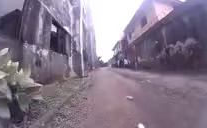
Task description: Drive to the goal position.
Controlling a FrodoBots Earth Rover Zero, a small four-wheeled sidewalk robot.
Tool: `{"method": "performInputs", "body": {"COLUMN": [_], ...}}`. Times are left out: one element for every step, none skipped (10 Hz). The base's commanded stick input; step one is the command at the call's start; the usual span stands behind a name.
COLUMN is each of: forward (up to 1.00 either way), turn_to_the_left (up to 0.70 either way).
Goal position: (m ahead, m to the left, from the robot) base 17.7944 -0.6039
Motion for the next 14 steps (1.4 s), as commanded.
{"method": "performInputs", "body": {"forward": [0.7,0.7,0.7,0.7,0.7,0.7,0.7,0.7,0.7,0.7,0.7,0.7,0.7,0.7], "turn_to_the_left": [0.0,0.0,0.0,0.0,0.0,0.0,0.0,0.0,0.0,0.0,0.0,0.0,0.0,0.0]}}
